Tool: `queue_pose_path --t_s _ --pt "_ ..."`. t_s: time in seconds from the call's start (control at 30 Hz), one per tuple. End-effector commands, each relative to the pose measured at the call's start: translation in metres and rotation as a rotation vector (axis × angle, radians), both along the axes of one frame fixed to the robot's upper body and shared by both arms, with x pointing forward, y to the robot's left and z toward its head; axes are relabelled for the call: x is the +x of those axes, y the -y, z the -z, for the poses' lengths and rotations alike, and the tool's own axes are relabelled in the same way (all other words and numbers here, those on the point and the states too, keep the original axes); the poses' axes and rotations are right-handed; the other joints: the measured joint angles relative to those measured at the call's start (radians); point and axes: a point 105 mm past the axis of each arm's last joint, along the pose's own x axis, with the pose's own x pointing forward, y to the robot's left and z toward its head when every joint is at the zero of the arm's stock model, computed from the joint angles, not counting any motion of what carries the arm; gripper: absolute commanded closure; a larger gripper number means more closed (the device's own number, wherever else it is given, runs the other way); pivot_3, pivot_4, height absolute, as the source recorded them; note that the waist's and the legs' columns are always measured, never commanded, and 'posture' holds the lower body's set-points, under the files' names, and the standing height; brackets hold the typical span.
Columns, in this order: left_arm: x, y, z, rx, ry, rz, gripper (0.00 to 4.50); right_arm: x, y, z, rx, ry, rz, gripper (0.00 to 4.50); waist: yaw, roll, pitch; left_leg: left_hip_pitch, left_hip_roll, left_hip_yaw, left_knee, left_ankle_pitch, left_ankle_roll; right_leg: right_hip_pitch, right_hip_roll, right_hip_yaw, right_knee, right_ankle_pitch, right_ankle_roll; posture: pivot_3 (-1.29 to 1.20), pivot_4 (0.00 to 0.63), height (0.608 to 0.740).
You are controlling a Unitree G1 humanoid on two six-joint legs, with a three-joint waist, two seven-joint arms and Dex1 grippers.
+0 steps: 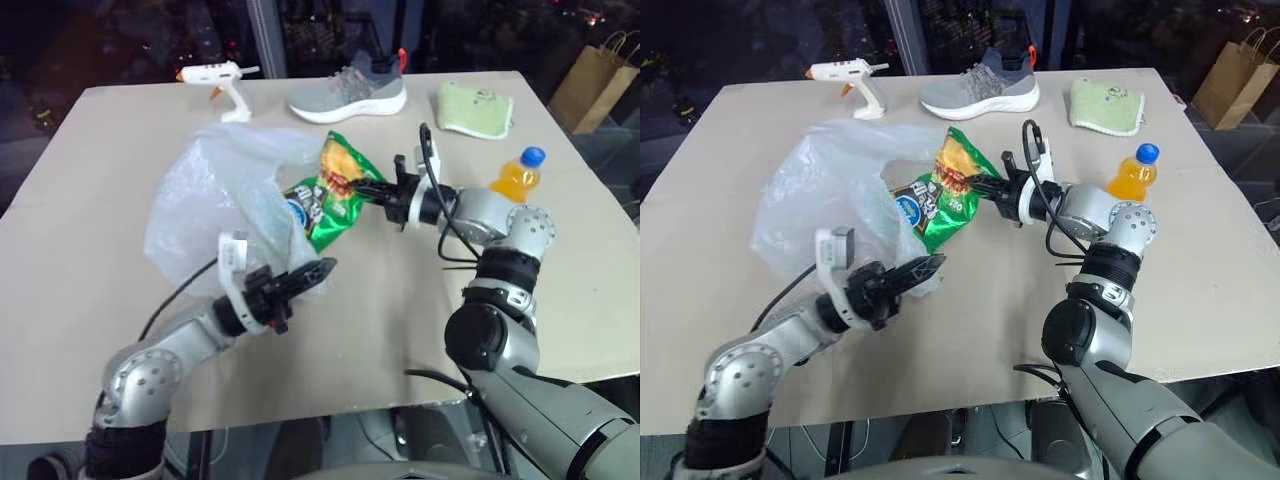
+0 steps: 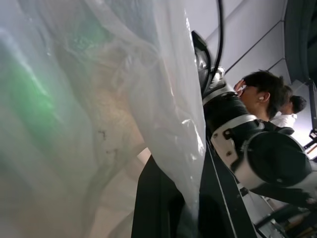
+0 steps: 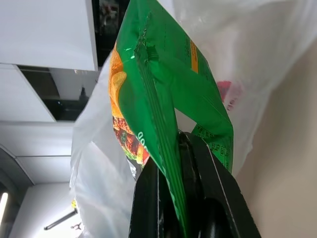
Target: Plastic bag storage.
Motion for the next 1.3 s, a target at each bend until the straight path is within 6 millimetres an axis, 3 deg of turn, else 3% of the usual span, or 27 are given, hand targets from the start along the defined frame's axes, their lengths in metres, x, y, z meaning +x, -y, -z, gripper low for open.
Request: queue_pose_path --t_s 0.03,0.17,0.3,0.43,0.63,0.9,0.93,0.97,1.03,1.1,1.23,1.3 --pt "0.005 0.011 -0.007 -0.022 0.07 0.019 4.5 -0.021 -0.032 0.0 0.053 -0.002 -0.11 4.48 -0.003 0.0 0.0 0.0 0.0 0.0 0.0 0.0 0.0 0.0 0.0 0.0 0.0 0.0 0.0 0.0 0.15 0.74" --pt "0.008 0.025 -0.012 -0.044 0.112 0.04 4.5 -0.024 -0.034 0.01 0.049 -0.041 -0.13 4.48 -0.004 0.0 0.0 0.0 0.0 0.0 0.0 0.0 0.0 0.0 0.0 0.0 0.0 0.0 0.0 0.0 0.15 0.74" --pt "-0.014 0.038 -0.02 -0.077 0.11 0.169 4.5 -0.027 -0.039 0.021 0.024 -0.081 -0.155 4.48 -0.006 0.0 0.0 0.0 0.0 0.0 0.0 0.0 0.0 0.0 0.0 0.0 0.0 0.0 0.0 0.0 0.15 0.74" --pt "-0.03 0.035 -0.016 -0.055 0.08 0.227 4.5 -0.031 -0.046 0.026 0.013 -0.095 -0.201 4.48 -0.009 0.0 0.0 0.0 0.0 0.0 0.0 0.0 0.0 0.0 0.0 0.0 0.0 0.0 0.0 0.0 0.15 0.74" --pt "-0.038 0.024 -0.009 0.0 0.061 0.211 4.5 -0.038 -0.064 0.034 -0.009 -0.124 -0.267 4.48 -0.007 0.0 0.0 0.0 0.0 0.0 0.0 0.0 0.0 0.0 0.0 0.0 0.0 0.0 0.0 0.0 0.15 0.74" --pt "-0.049 0.019 -0.001 0.025 0.042 0.202 4.5 -0.027 -0.096 0.03 -0.021 -0.075 -0.225 4.48 -0.008 0.0 0.0 0.0 0.001 0.0 0.0 0.0 0.0 0.0 0.001 0.0 0.0 0.0 0.0 0.0 0.15 0.74" --pt "-0.05 0.018 -0.001 0.026 0.042 0.198 4.5 -0.025 -0.099 0.029 -0.02 -0.063 -0.213 3.93 -0.008 0.0 0.0 0.0 0.001 0.0 0.0 0.0 0.0 0.0 0.001 0.0 0.0 0.0 0.0 0.0 0.15 0.74" --pt "-0.05 0.017 -0.001 0.027 0.043 0.194 4.5 -0.022 -0.101 0.028 -0.018 -0.051 -0.201 3.79 -0.008 0.0 0.0 0.0 0.001 0.0 0.0 0.0 0.0 0.0 0.001 0.0 0.0 0.0 0.0 0.0 0.15 0.74" --pt "-0.049 0.015 -0.002 0.03 0.047 0.184 4.5 -0.013 -0.103 0.023 0.0 -0.019 -0.154 2.88 -0.007 0.0 0.0 0.0 0.001 0.0 0.0 0.0 0.0 0.0 0.001 0.0 0.0 0.0 0.0 0.0 0.15 0.74" --pt "-0.045 0.012 -0.005 0.031 0.062 0.167 4.5 -0.003 -0.1 0.009 0.061 0.041 -0.103 1.95 -0.006 0.0 0.0 0.0 0.001 0.0 0.0 0.0 0.0 0.0 0.001 0.0 0.0 0.0 0.0 0.0 0.15 0.74" --pt "-0.038 0.007 -0.009 0.024 0.082 0.136 4.5 -0.009 -0.089 0.0 -0.035 0.317 -0.171 0.04 -0.008 0.001 0.0 0.0 0.001 0.0 0.0 0.0 0.0 0.0 0.001 0.0 0.0 0.0 0.0 0.0 0.15 0.74" --pt "-0.035 0.003 -0.011 0.018 0.084 0.118 4.5 -0.019 -0.073 0.008 -0.16 0.517 -0.265 0.04 -0.007 0.001 0.001 -0.001 0.001 0.0 0.0 0.0 0.0 -0.002 0.001 0.0 0.001 0.0 0.0 0.0 0.15 0.74"
